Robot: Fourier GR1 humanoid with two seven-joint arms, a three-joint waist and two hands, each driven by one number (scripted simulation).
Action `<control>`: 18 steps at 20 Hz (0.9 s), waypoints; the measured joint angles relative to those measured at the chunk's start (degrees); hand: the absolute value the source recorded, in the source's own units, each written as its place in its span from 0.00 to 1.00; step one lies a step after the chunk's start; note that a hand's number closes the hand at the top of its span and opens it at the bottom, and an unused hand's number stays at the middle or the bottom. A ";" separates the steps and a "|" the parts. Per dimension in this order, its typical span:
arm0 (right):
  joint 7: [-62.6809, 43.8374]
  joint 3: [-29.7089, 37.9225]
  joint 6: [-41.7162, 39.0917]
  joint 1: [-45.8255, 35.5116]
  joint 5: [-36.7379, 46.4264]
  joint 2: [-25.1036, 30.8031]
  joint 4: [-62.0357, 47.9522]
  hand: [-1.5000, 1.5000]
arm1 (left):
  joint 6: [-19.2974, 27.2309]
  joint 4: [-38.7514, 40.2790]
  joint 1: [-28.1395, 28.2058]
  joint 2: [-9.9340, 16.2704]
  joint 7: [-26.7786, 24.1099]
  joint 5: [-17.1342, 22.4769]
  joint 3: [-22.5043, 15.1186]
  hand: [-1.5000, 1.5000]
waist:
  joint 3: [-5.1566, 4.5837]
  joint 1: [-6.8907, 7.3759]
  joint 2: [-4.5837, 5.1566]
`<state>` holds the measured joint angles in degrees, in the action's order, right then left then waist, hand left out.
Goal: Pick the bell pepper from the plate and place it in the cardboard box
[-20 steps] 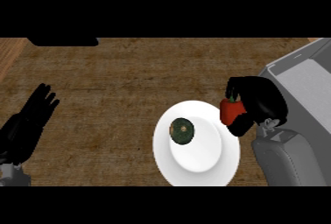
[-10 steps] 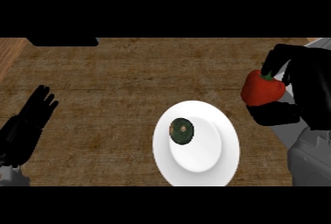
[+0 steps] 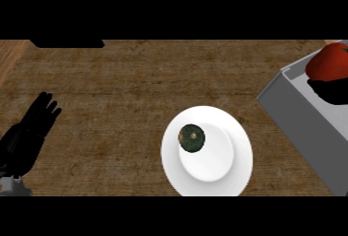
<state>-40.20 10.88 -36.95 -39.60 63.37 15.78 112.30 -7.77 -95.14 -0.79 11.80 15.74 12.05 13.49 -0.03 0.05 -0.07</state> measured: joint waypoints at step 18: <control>22.02 7.88 20.51 6.52 -3.59 10.50 -26.44 1.00 | -0.51 -1.07 -0.93 0.06 1.57 0.39 0.29 0.50 | 0.04 0.33 0.14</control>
<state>-18.18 18.76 -16.44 -33.08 59.78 26.28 85.86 -8.28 -96.21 -1.72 11.86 17.31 12.44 13.78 0.01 0.38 0.07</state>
